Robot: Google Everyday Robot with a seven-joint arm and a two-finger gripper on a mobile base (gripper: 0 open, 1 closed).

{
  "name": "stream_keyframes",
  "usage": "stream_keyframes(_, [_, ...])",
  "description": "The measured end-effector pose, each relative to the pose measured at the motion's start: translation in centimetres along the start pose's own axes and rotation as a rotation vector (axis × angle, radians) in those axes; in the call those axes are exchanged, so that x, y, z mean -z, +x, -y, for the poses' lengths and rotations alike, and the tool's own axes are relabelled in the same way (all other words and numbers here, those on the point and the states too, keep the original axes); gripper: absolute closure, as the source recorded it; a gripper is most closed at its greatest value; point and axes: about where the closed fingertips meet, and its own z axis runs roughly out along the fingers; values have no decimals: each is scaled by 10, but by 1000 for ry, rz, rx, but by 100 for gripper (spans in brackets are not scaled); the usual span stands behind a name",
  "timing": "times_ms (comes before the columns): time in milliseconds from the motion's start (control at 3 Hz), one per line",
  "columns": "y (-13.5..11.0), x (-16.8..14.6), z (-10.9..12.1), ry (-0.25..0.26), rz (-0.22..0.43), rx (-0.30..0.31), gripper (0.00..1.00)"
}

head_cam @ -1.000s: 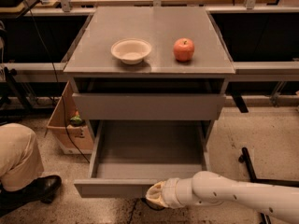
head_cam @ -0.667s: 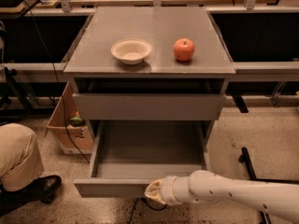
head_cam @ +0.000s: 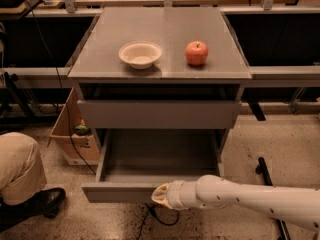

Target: Close middle drawer

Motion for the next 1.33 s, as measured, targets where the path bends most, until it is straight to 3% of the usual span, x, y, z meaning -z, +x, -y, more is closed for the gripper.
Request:
stream_keyframes(1000, [-25,-48,56,-3,21,148,100])
stream_keyframes(1333, [-40,-67,90,14,30,242,100])
